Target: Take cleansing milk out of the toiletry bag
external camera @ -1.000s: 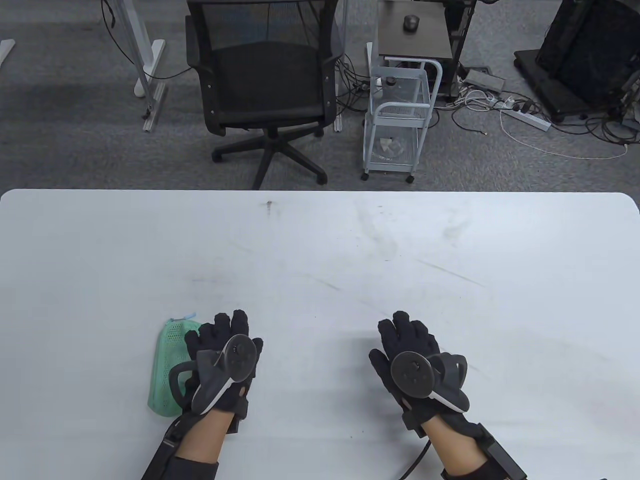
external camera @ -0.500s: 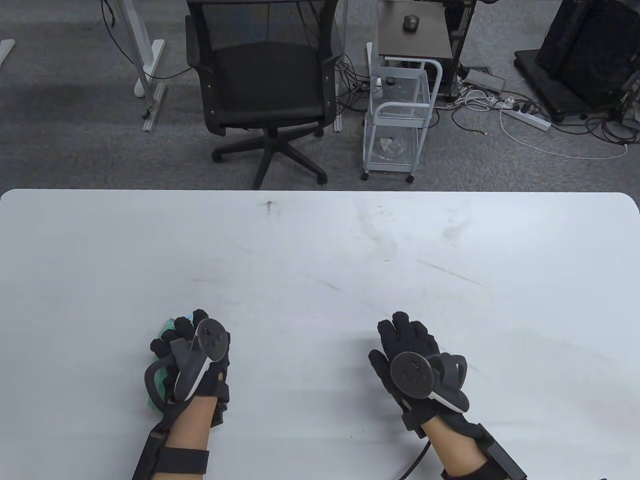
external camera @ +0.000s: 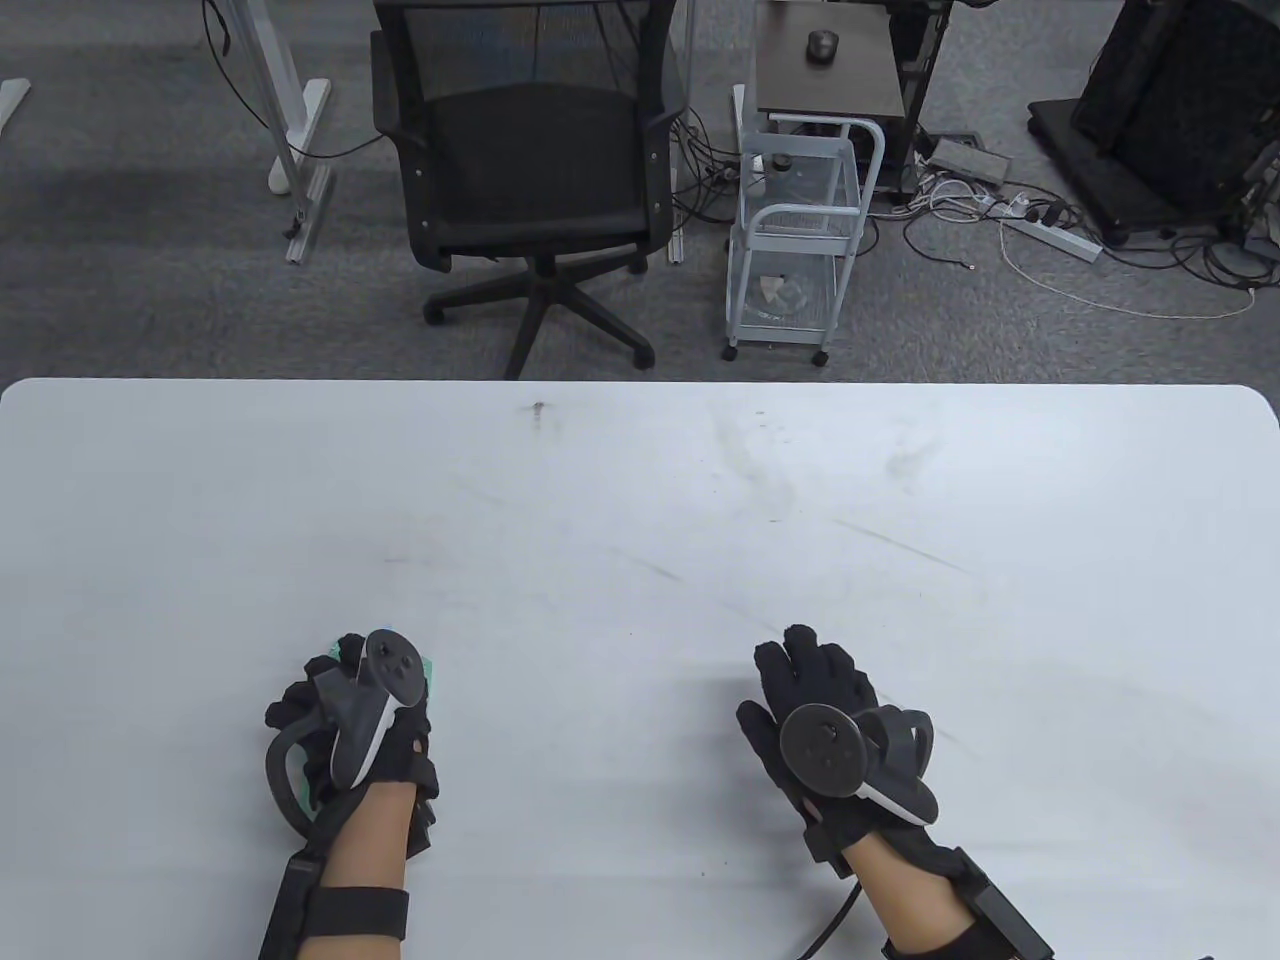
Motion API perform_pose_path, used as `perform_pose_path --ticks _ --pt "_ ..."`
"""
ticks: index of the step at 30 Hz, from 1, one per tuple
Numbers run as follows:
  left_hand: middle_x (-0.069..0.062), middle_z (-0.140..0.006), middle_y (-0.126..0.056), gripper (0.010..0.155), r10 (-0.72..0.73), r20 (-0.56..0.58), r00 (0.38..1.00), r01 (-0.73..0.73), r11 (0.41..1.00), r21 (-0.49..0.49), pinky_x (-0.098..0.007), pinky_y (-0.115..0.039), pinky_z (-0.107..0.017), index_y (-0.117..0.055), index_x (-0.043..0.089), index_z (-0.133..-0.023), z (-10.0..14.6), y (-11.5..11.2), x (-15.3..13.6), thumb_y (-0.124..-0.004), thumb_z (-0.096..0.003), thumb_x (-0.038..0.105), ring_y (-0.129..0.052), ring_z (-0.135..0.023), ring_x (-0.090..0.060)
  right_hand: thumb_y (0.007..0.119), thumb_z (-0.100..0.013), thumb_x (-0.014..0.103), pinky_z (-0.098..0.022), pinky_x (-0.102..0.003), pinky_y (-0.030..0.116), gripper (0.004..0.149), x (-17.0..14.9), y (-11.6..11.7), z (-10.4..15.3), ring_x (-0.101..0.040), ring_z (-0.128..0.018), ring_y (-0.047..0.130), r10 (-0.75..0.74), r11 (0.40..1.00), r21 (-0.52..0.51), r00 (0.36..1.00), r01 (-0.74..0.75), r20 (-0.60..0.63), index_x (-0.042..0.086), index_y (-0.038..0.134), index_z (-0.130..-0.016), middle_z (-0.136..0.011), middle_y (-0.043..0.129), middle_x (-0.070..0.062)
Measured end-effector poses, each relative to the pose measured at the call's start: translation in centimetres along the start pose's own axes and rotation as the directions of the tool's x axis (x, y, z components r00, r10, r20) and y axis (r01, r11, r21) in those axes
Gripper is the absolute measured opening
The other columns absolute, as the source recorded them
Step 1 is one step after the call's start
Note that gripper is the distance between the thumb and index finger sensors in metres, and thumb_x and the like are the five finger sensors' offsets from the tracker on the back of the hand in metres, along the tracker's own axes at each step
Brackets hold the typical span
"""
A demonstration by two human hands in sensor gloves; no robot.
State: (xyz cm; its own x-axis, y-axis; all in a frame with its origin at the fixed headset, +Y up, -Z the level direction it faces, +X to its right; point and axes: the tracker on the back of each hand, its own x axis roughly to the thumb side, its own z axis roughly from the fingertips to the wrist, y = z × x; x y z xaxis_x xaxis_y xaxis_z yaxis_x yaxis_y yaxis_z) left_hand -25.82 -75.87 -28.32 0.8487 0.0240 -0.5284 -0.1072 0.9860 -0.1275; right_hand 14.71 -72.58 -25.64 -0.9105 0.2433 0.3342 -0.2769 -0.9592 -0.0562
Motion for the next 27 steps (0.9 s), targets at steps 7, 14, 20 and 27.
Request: perform_pose_path --ticks 7,14,20,27 --pt "-0.020 -0.111 -0.080 0.069 -0.003 -0.031 1.000 0.002 0.999 -0.051 -0.069 -0.053 -0.073 -0.073 0.015 -0.106 -0.37 -0.33 -0.32 -0.089 -0.0499 0.052 -0.080 -0.097 -0.052 0.078 -0.059 0.040 -0.060 -0.076 0.059 0.063 0.02 0.03 0.00 -0.074 -0.087 0.065 0.000 1.000 0.003 1.000 0.000 0.001 -0.001 0.070 -0.105 -0.112 0.059 -0.039" --pt "-0.017 -0.101 -0.091 0.057 -0.016 -0.023 1.000 0.015 0.999 -0.049 -0.068 -0.058 -0.072 -0.085 0.013 -0.097 -0.39 -0.22 -0.29 -0.091 -0.0501 0.044 -0.090 -0.089 -0.050 0.078 -0.059 0.040 -0.060 -0.076 0.059 0.062 0.03 0.06 -0.01 -0.074 -0.087 0.065 -0.001 1.000 0.006 1.000 0.001 0.002 -0.001 0.071 -0.105 -0.112 0.059 -0.039" --pt "-0.015 -0.097 -0.096 0.050 -0.050 -0.004 0.999 0.050 0.999 0.004 -0.068 -0.061 -0.071 -0.089 0.012 -0.092 -0.28 0.05 0.04 -0.094 -0.0490 0.037 -0.094 -0.085 -0.048 0.078 -0.059 0.040 -0.060 -0.076 0.059 0.062 0.03 0.07 -0.01 -0.074 -0.087 0.065 -0.002 1.000 0.008 1.000 0.002 0.002 -0.001 0.071 -0.105 -0.112 0.059 -0.039" --pt "-0.011 -0.088 -0.103 0.041 -0.087 0.027 0.996 0.084 0.992 0.097 -0.067 -0.064 -0.070 -0.096 0.015 -0.084 0.04 0.42 0.48 -0.097 -0.0467 0.032 -0.100 -0.080 -0.044 0.078 -0.059 0.040 -0.060 -0.076 0.059 0.062 0.02 0.08 -0.01 -0.074 -0.087 0.066 -0.004 1.000 0.009 1.000 0.004 0.002 -0.001 0.071 -0.104 -0.112 0.059 -0.039"
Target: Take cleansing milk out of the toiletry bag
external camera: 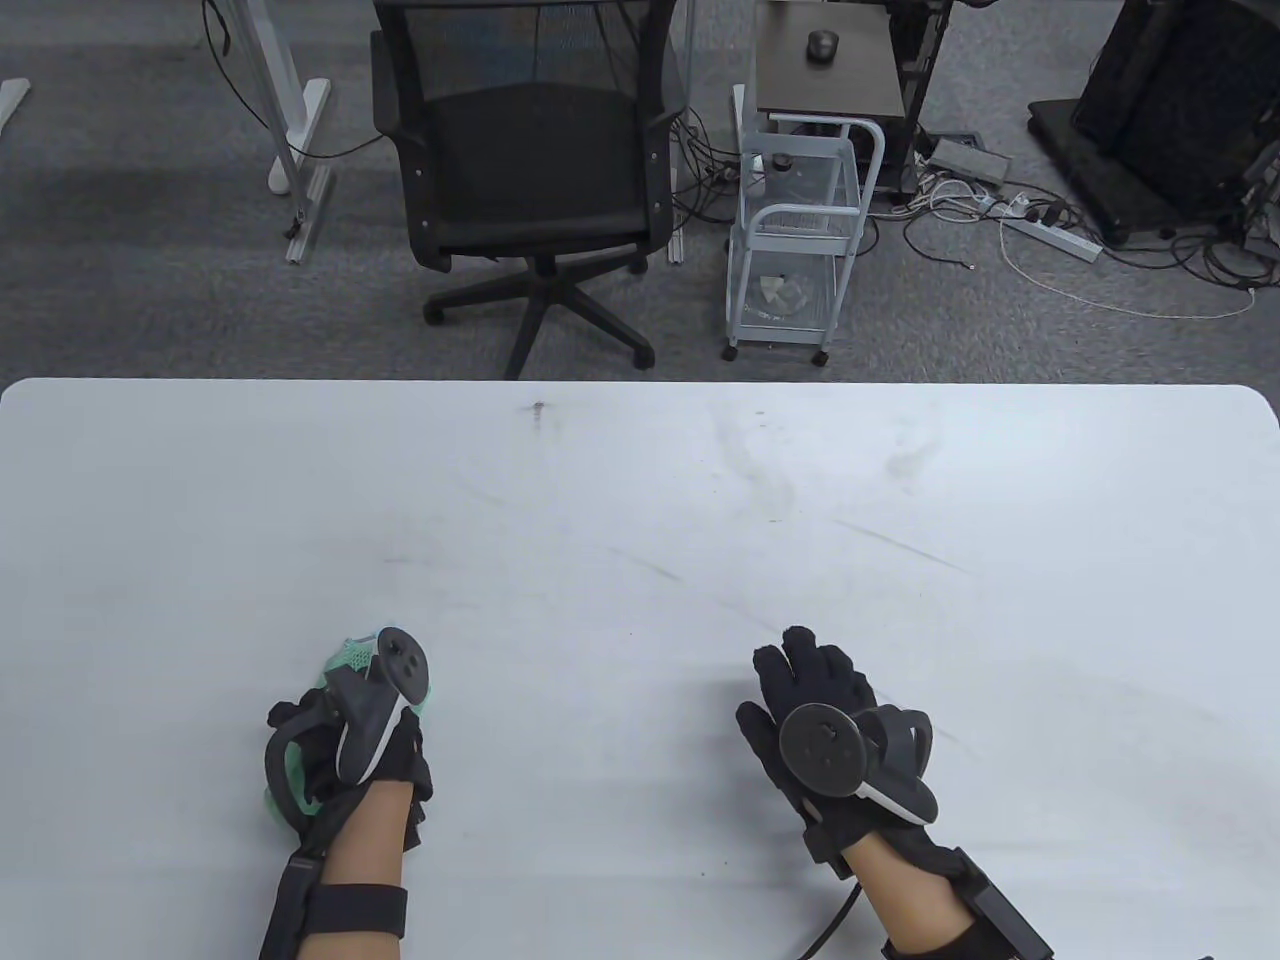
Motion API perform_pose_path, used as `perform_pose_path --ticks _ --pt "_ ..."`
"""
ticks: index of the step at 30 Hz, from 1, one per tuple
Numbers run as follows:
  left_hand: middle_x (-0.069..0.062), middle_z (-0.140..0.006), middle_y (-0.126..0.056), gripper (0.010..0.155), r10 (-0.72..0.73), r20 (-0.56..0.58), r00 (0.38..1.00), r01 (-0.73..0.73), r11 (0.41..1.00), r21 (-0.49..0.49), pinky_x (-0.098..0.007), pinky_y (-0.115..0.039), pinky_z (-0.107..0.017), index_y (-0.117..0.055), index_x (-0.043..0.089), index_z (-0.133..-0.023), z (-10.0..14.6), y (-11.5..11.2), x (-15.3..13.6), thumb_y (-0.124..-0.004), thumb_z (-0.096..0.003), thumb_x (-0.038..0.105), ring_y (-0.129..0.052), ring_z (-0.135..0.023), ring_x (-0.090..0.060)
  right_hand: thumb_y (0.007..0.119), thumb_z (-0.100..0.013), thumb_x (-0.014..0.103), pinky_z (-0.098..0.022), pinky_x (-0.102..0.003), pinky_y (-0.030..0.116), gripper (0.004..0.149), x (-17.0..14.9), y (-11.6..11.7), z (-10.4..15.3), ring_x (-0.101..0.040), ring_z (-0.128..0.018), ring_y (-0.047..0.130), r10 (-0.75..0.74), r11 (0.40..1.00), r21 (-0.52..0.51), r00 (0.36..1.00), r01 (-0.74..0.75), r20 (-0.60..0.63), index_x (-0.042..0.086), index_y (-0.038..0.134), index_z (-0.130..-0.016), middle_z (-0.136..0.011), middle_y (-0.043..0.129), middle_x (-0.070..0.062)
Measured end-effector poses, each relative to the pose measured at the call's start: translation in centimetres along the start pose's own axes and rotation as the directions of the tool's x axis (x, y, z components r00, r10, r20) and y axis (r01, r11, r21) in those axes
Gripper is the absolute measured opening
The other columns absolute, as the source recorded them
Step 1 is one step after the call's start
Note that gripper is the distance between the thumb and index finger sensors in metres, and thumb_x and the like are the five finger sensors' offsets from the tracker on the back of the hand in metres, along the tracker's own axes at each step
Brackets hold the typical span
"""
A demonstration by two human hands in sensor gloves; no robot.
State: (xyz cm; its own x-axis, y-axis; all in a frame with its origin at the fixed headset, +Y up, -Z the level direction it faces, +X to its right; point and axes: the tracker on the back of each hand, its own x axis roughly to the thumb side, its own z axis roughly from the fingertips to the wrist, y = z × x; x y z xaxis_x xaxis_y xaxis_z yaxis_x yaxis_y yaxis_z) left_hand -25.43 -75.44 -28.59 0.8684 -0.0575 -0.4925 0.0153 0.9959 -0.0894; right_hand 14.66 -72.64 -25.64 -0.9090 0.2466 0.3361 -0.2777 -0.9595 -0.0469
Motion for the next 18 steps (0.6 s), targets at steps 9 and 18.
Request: perform_pose_path --ticks 9,18 --pt "-0.009 -0.087 -0.104 0.039 0.006 0.062 0.998 -0.012 0.994 0.111 -0.066 -0.065 -0.070 -0.097 0.017 -0.082 0.8 0.9 0.6 -0.098 -0.0458 0.031 -0.101 -0.079 -0.043 0.078 -0.059 0.040 -0.060 -0.076 0.059 0.062 0.0 0.0 0.0 -0.074 -0.087 0.065 -0.002 1.000 -0.001 1.000 0.002 0.000 -0.001 0.071 -0.105 -0.112 0.059 -0.039" --pt "-0.008 -0.087 -0.104 0.039 0.039 0.212 0.977 -0.086 0.972 0.217 -0.066 -0.065 -0.070 -0.097 0.018 -0.082 2.6 2.4 2.2 -0.098 -0.0451 0.032 -0.102 -0.080 -0.042 0.078 -0.059 0.040 -0.060 -0.076 0.059 0.062 -0.1 0.0 0.0 -0.074 -0.087 0.065 -0.003 1.000 0.000 1.000 0.003 -0.002 -0.001 0.070 -0.105 -0.112 0.059 -0.039"
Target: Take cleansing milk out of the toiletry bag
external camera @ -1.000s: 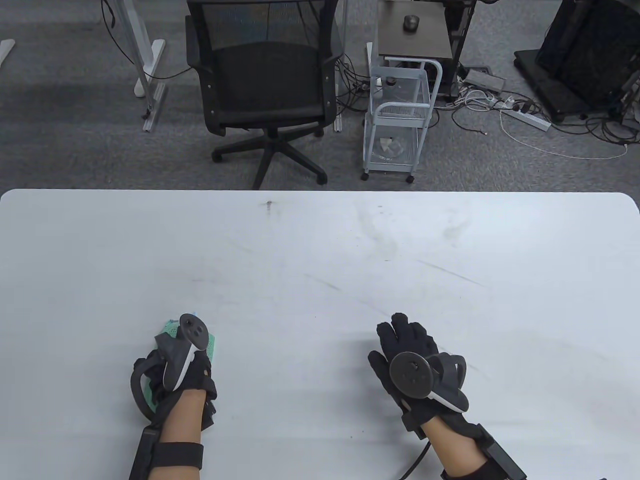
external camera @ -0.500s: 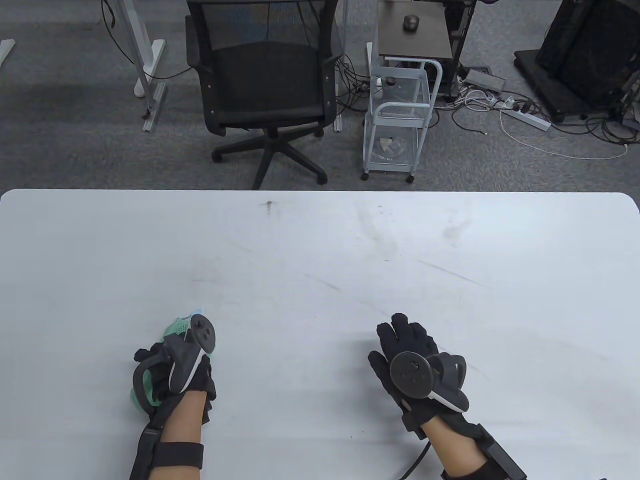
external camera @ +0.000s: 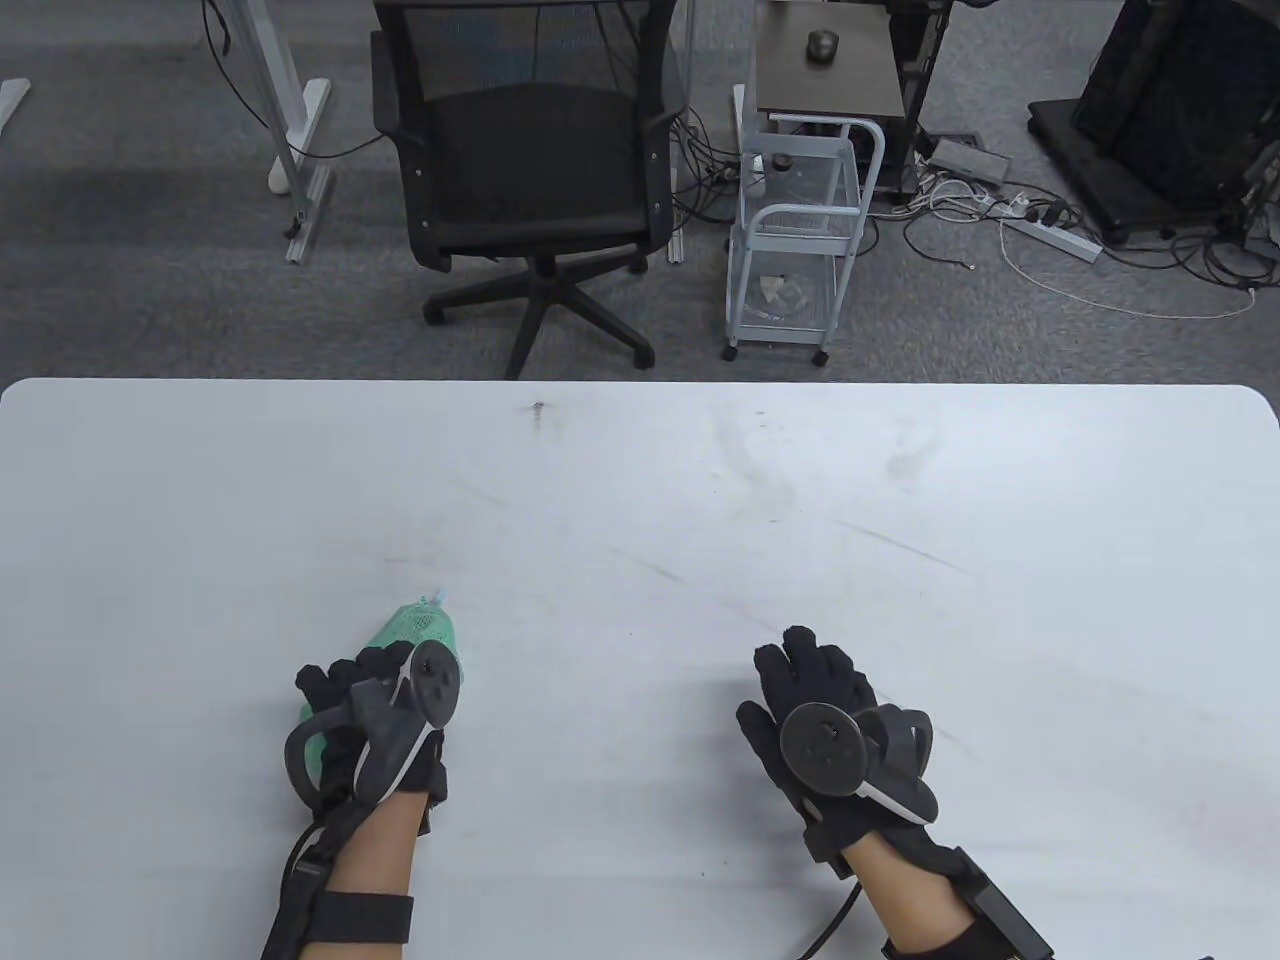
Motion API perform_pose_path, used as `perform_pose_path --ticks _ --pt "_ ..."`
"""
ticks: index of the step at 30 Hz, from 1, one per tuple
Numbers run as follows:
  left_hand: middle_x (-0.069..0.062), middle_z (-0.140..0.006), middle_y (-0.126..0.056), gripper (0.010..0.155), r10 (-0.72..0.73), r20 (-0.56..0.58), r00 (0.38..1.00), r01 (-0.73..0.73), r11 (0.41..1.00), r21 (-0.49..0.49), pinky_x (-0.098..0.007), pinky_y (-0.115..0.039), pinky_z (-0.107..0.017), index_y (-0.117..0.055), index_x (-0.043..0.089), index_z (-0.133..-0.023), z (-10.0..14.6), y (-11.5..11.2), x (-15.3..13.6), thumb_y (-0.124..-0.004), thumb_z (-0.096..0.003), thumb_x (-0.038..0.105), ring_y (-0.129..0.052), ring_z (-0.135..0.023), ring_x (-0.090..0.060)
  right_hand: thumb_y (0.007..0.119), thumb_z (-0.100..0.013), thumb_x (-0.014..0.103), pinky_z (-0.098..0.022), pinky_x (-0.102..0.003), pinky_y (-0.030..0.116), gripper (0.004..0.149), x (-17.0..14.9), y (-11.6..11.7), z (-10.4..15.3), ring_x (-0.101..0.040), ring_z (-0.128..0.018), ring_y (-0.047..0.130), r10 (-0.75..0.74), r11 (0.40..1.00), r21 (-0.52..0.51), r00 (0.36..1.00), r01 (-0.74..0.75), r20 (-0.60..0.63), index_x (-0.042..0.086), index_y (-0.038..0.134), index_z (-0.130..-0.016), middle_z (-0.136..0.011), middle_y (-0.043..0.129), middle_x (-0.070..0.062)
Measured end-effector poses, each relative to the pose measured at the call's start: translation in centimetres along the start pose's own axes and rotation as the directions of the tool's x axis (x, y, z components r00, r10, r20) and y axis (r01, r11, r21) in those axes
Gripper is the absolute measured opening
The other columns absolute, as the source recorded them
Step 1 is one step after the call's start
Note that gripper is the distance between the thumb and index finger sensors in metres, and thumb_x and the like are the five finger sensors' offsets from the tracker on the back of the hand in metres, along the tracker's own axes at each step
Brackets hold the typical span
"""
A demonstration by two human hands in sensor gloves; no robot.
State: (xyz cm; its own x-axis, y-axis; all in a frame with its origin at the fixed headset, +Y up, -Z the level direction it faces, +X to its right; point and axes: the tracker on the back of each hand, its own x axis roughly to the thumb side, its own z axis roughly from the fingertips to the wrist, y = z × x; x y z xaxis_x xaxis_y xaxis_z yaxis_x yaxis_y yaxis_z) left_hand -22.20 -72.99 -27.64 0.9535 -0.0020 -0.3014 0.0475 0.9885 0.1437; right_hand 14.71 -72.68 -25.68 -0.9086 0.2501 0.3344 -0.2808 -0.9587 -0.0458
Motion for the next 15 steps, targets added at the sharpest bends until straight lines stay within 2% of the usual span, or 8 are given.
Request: perform_pose_path --ticks 9,15 --pt "-0.005 -0.087 -0.105 0.039 0.074 0.152 0.986 -0.082 0.995 0.048 -0.066 -0.066 -0.071 -0.097 0.020 -0.082 1.4 1.2 1.8 -0.098 -0.0449 0.033 -0.102 -0.080 -0.040 0.078 -0.059 0.040 -0.060 -0.076 0.060 0.063 0.0 0.0 0.0 -0.074 -0.087 0.065 -0.002 1.000 0.002 1.000 0.002 0.000 -0.001 0.070 -0.105 -0.112 0.059 -0.039" --pt "-0.004 -0.088 -0.105 0.039 0.102 0.302 0.948 -0.125 0.990 0.060 -0.066 -0.066 -0.072 -0.097 0.021 -0.082 2.8 1.9 3.7 -0.098 -0.0447 0.034 -0.102 -0.082 -0.039 0.078 -0.059 0.040 -0.060 -0.076 0.060 0.063 0.0 0.1 -0.1 -0.073 -0.087 0.066 -0.003 1.000 0.005 1.000 0.003 0.001 -0.002 0.070 -0.105 -0.112 0.059 -0.039"
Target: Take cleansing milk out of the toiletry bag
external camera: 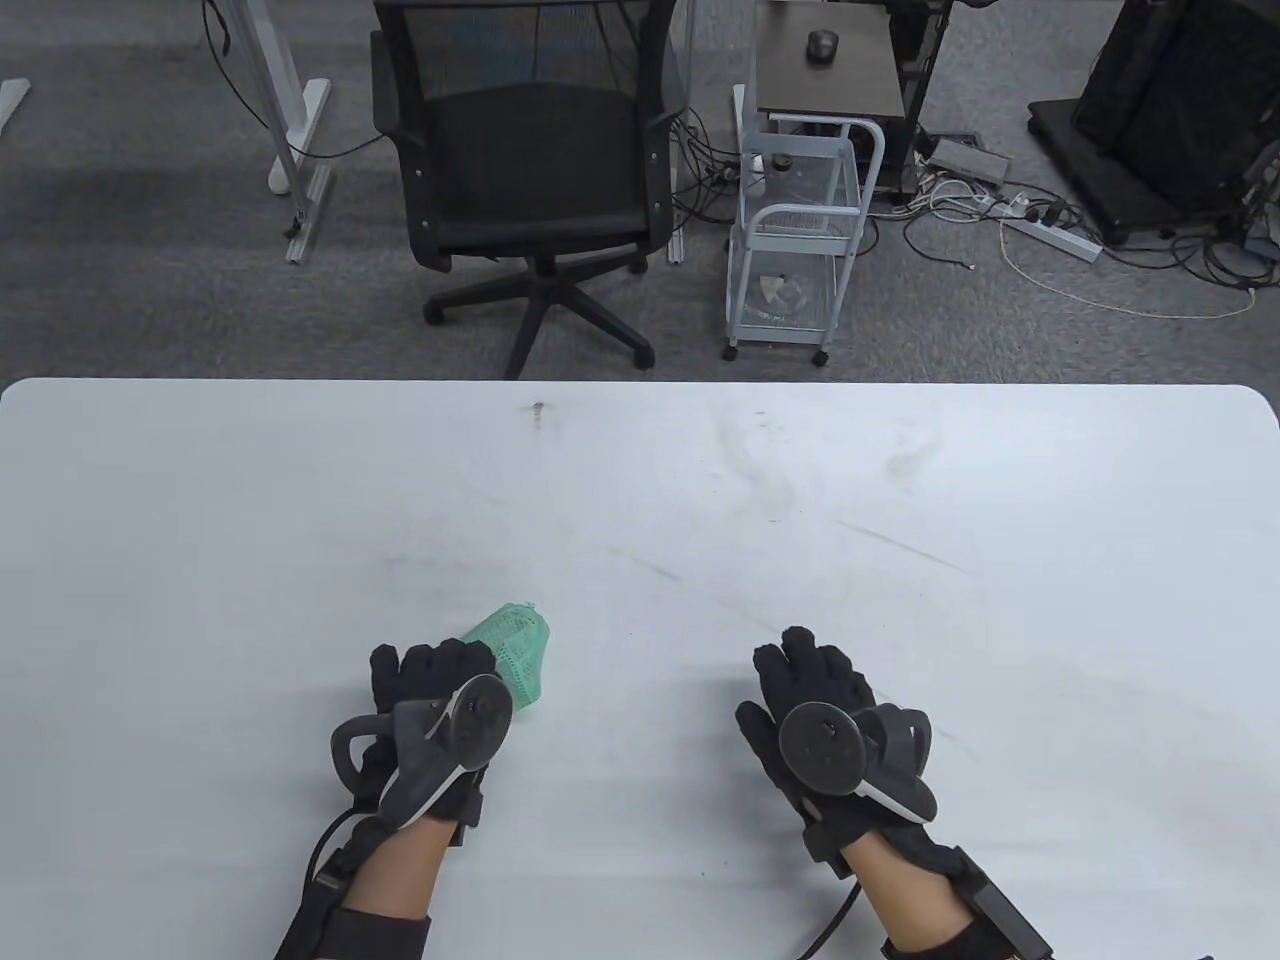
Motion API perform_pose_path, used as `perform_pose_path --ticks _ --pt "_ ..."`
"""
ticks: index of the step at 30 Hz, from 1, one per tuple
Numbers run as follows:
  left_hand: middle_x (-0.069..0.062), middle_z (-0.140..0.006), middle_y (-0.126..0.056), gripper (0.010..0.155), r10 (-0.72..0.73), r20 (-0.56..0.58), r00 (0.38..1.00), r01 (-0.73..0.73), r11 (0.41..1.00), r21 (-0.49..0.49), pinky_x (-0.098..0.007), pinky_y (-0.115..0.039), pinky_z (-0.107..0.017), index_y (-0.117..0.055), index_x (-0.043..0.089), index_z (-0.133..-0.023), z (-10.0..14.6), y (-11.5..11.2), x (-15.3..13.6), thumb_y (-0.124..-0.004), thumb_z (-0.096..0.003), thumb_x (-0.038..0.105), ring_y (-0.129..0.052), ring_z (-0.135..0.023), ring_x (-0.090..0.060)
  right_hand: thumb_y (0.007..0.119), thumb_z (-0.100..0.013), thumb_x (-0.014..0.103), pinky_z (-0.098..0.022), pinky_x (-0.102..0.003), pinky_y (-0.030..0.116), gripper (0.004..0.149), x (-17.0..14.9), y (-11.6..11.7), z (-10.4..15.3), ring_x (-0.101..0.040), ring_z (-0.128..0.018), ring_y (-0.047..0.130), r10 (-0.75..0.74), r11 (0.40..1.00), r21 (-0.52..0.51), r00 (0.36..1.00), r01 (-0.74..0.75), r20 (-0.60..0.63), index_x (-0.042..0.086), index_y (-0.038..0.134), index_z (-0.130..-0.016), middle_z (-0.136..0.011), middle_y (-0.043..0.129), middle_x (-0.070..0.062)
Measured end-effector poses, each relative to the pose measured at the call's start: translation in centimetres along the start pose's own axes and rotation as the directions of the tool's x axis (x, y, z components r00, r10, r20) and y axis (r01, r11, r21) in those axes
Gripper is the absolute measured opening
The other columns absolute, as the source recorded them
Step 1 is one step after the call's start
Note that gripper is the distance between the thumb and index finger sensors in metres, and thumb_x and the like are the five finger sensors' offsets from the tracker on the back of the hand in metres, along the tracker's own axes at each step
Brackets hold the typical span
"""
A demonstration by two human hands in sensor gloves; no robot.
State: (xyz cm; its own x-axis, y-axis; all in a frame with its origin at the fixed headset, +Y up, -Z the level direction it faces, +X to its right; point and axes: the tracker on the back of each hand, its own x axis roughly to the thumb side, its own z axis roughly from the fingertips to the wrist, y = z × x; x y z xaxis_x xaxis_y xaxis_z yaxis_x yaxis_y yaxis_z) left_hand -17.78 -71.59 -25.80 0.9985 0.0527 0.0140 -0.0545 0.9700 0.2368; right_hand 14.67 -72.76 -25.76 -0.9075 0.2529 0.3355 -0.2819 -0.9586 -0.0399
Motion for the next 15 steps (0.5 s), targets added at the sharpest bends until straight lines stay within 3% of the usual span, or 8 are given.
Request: perform_pose_path --ticks 9,15 --pt "-0.002 -0.088 -0.105 0.039 0.028 0.170 0.985 -0.038 0.998 0.057 -0.065 -0.067 -0.072 -0.097 0.023 -0.082 1.4 0.5 3.0 -0.097 -0.0442 0.035 -0.103 -0.082 -0.037 0.078 -0.059 0.040 -0.060 -0.076 0.060 0.063 0.1 0.1 -0.1 -0.073 -0.087 0.066 0.001 1.000 0.005 1.000 -0.001 0.005 -0.002 0.070 -0.105 -0.112 0.059 -0.039" --pt "-0.001 -0.089 -0.104 0.040 0.050 0.248 0.967 -0.061 0.998 0.035 -0.065 -0.067 -0.073 -0.097 0.024 -0.082 2.1 0.4 4.4 -0.097 -0.0440 0.036 -0.103 -0.083 -0.036 0.078 -0.059 0.040 -0.059 -0.075 0.060 0.062 0.1 0.2 -0.1 -0.073 -0.087 0.066 -0.001 1.000 0.012 1.000 0.001 0.008 -0.002 0.070 -0.105 -0.112 0.060 -0.039"
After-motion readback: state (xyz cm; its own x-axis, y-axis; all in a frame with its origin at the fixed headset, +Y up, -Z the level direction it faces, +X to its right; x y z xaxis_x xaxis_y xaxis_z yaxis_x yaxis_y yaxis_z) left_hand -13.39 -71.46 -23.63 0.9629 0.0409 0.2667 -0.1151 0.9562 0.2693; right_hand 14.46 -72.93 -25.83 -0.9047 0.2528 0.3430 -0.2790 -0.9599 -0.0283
